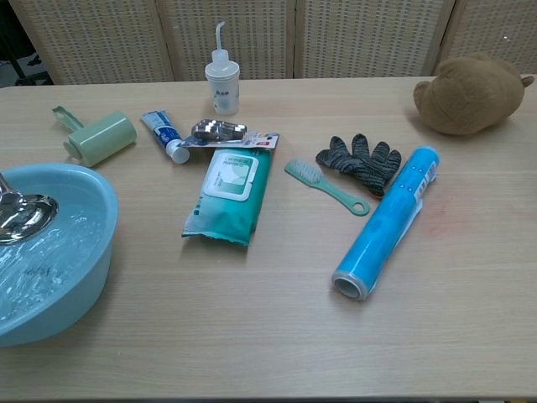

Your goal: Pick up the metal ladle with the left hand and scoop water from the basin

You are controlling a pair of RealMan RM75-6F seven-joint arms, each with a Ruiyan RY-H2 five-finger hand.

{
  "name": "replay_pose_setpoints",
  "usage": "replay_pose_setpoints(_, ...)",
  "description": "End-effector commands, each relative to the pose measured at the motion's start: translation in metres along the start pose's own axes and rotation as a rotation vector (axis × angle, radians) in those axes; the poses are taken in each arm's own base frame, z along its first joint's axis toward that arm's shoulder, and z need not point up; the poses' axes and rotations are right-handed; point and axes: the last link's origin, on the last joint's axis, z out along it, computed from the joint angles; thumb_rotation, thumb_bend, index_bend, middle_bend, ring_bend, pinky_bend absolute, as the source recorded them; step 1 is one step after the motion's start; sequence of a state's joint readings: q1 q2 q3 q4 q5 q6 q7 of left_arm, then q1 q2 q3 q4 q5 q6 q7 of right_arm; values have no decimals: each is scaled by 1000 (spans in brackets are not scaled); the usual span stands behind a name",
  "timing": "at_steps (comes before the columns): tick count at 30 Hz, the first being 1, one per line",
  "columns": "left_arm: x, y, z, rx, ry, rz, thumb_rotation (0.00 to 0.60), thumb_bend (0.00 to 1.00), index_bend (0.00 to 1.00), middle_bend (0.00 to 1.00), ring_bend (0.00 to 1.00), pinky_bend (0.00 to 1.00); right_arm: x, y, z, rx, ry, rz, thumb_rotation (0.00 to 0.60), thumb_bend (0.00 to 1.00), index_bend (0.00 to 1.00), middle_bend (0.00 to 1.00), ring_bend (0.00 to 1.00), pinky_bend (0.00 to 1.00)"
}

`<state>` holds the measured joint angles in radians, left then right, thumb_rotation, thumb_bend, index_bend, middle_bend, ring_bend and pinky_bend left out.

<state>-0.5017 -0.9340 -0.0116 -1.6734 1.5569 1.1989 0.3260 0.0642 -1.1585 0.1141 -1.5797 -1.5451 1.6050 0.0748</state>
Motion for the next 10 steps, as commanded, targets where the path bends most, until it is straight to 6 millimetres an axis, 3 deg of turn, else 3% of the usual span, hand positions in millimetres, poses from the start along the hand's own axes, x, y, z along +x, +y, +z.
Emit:
replay_pose_setpoints(1,-5,-4,-4,11,22,40,600,598,905,925,810,802,1,0,0,1,3,1,600,0,95,0,0,0)
replay_pose_setpoints(10,-15,-9,-8,35,51,21,600,595,905,925,810,802,3,0,-1,2,7,4,600,0,95,0,0,0)
